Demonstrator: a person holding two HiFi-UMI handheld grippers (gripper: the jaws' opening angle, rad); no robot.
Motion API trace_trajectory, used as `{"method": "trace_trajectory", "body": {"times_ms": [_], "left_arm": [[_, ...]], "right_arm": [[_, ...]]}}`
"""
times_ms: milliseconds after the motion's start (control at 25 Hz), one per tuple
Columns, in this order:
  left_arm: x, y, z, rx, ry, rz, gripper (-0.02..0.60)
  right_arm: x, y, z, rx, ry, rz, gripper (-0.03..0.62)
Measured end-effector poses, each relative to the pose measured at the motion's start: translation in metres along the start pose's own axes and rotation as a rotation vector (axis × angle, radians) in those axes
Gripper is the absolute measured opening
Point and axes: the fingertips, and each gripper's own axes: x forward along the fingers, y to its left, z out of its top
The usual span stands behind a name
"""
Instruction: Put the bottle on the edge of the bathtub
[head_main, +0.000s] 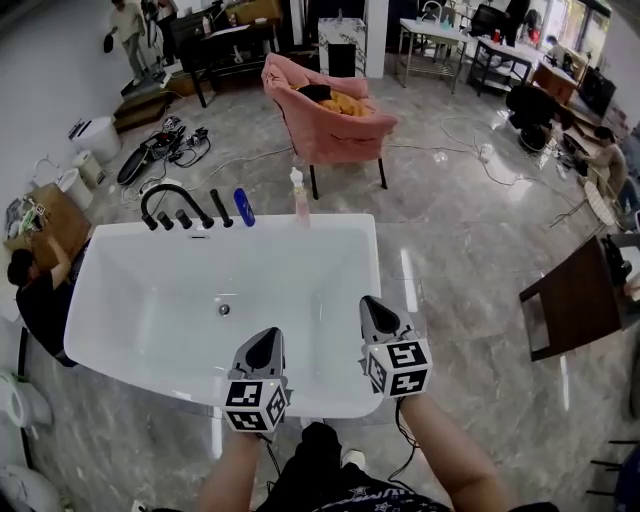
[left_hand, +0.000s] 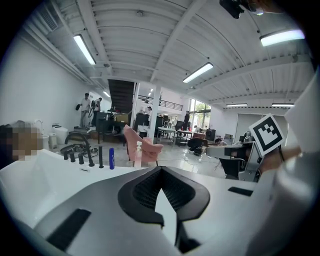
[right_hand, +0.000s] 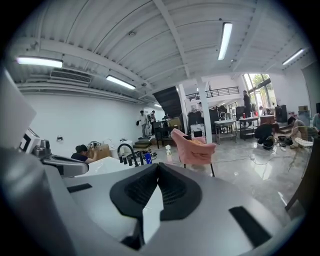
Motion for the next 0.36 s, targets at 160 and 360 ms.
{"method": "trace_trajectory", "body": {"times_ms": [160,360], "left_arm": [[-0.026,-0.021,0.002,0.015,-0.02,-0.004,0.015],[-0.065,-0.049,-0.001,0.02,-0.038,-0.009,0.015]], "right_arm": [[-0.036,-0.003,0.004,0.002,-0.024,-0.002,0.017],[-0.084,0.006,0.0,-0.002,-0.036,0.008,0.017]]}}
